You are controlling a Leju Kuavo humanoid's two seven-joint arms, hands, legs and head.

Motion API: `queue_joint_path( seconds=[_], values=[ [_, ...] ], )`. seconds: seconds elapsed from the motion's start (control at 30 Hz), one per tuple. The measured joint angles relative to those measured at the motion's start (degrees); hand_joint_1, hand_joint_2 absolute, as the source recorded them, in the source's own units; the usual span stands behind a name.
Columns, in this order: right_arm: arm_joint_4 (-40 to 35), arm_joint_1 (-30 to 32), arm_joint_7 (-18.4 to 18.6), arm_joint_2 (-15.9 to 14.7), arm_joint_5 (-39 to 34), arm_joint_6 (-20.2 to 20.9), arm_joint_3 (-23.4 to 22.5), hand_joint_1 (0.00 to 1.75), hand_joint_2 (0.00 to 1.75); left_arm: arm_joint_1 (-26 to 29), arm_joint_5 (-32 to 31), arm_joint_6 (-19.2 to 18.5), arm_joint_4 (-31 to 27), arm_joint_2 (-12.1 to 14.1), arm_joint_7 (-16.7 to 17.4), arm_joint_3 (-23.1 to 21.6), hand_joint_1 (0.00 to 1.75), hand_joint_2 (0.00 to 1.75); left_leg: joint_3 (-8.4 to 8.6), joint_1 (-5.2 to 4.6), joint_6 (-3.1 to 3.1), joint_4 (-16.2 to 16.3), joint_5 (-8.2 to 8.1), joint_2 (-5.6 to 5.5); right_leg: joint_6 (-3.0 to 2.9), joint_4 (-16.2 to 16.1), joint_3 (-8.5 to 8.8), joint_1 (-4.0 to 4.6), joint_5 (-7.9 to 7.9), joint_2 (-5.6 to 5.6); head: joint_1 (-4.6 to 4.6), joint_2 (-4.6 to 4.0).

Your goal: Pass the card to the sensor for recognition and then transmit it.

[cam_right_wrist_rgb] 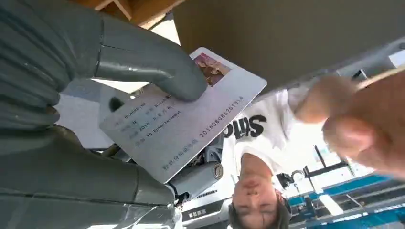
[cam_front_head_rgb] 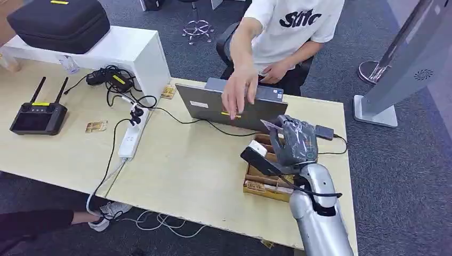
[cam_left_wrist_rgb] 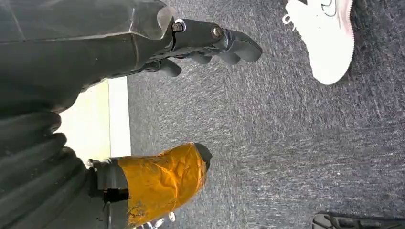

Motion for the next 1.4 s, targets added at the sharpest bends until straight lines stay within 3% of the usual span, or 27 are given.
queue_joint_path(
  seconds=[0.3,0.37,0.47,0.57,0.73,1.07,1.4],
  values=[
    [-13.73,9.62,-3.00,-0.85,-7.32,0.59,-1.18,1.75,1.75,0.20,1.82,1.32,0.00,-0.40,0.59,0.09,0.00,1.75,-0.03,0.00,0.02,0.00,-0.04,-0.02,0.02,-0.03,-0.05,0.00,-0.04,-0.03,0.00,0.00],
    [-17.18,13.74,-1.81,-0.90,-6.93,-0.61,-3.02,1.75,1.75,0.50,-0.51,5.21,-0.07,-3.64,1.82,0.00,0.00,1.75,-0.04,-0.14,0.06,0.01,-0.06,-0.07,0.05,-0.06,-0.05,-0.12,-0.05,-0.11,0.00,0.00],
    [-23.19,20.49,-3.28,-0.81,-7.45,0.42,-6.85,1.75,1.75,0.57,-0.85,13.29,-0.22,-10.10,3.89,-0.07,0.00,1.75,-0.07,-0.27,0.16,0.01,-0.12,-0.28,0.21,-0.06,0.04,-0.31,-0.14,-0.28,-0.07,0.00],
    [-26.36,25.45,-4.90,-0.70,-8.90,1.44,-11.55,1.75,1.75,0.76,-0.22,12.98,0.11,-13.64,4.09,-0.13,0.00,1.75,-0.14,-0.20,0.27,0.04,-0.19,-0.17,0.31,-0.21,0.06,-0.26,-0.07,-0.21,0.00,0.00],
    [-28.48,29.36,-6.05,-0.46,-9.64,1.90,-16.50,1.75,1.75,0.73,0.00,12.39,-0.11,-14.36,3.93,-0.13,0.00,1.75,-0.09,-0.21,0.27,0.05,-0.19,-0.16,0.37,-0.22,0.02,-0.27,-0.02,-0.21,-0.02,0.00],
    [-24.54,30.89,-7.21,0.42,-7.93,3.76,-24.39,1.75,1.75,0.69,-0.44,12.11,-0.31,-15.21,3.65,-0.13,0.00,1.75,-0.10,-0.15,0.27,0.04,-0.18,-0.15,0.36,-0.20,0.04,-0.16,-0.03,-0.21,0.04,0.00],
    [-10.23,28.68,-3.96,0.83,0.33,4.26,-25.84,1.75,1.75,0.65,-1.99,11.93,-0.35,-15.17,3.61,-0.13,0.00,1.75,-0.07,-0.14,0.27,0.04,-0.18,-0.14,0.36,-0.20,0.05,-0.15,-0.03,-0.19,0.02,0.00]
  ],
)
